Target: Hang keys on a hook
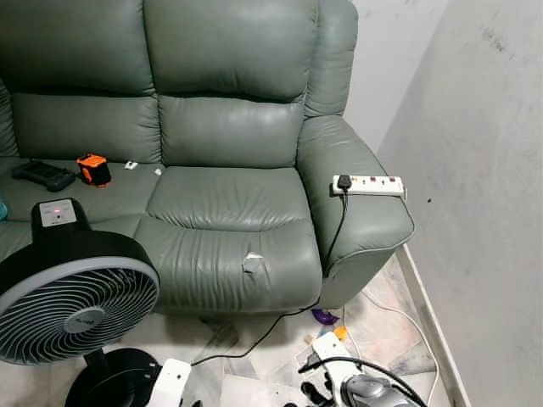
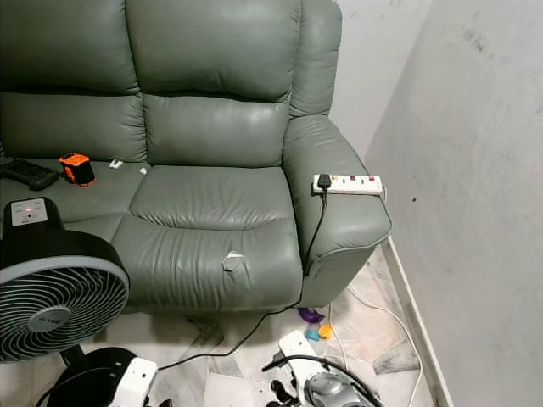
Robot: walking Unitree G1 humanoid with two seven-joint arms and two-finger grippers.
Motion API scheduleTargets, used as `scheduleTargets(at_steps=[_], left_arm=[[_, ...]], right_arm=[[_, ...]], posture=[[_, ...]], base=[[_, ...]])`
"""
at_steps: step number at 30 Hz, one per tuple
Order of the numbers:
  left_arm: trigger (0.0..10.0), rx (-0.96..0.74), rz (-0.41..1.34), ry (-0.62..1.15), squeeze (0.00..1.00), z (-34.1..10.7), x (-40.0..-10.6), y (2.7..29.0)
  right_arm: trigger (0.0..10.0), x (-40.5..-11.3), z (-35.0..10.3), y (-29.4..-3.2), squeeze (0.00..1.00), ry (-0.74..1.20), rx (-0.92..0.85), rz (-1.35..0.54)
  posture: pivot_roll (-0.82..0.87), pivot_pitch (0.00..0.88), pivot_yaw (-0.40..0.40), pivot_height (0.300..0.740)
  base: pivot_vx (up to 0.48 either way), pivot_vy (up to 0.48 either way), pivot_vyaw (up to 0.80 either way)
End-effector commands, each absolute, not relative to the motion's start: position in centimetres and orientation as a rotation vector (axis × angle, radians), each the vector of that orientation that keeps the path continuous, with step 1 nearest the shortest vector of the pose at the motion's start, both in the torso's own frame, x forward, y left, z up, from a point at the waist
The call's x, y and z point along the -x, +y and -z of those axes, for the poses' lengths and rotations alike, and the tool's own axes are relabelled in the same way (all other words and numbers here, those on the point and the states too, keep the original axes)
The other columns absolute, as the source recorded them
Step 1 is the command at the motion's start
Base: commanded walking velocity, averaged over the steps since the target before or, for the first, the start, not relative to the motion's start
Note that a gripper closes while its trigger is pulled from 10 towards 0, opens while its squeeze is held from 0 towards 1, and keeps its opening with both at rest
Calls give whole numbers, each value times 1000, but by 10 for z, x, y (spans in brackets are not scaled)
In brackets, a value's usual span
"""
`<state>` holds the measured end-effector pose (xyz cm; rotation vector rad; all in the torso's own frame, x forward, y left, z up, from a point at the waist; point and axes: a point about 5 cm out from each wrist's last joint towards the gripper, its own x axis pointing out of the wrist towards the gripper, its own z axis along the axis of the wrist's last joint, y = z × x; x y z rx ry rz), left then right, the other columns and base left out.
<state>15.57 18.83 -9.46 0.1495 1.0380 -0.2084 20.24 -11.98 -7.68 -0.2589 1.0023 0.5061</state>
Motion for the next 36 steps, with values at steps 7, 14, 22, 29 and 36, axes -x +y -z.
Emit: scheduleTargets(at_steps=[7, 14, 22, 29, 36], left_arm=[[10000, -161, 219, 1040, 0, 95, -155, 186], [10000, -164, 222, 1040, 0, 95, -156, 185], [10000, -169, 222, 1042, 0, 95, -156, 185], [10000, -174, 222, 1042, 0, 95, -157, 186], [10000, -177, 223, 1041, 0, 94, -158, 186]], right_arm=[[10000, -197, 80, -118, 0, 1017, 271, -504], [10000, -195, 81, -120, 0, 1022, 275, -506], [10000, -195, 81, -120, 0, 1021, 276, -507], [10000, -196, 80, -121, 0, 1020, 274, -505], [10000, -197, 80, -120, 0, 1019, 276, -504]], posture=[[73, 74, -88, 740], [73, 75, -91, 740], [74, 74, -90, 740], [73, 73, -89, 740], [72, 73, -89, 740]], base=[[0, 0, 0], [0, 0, 0], [0, 0, 0], [-256, 0, 0], [-268, 0, 0]])
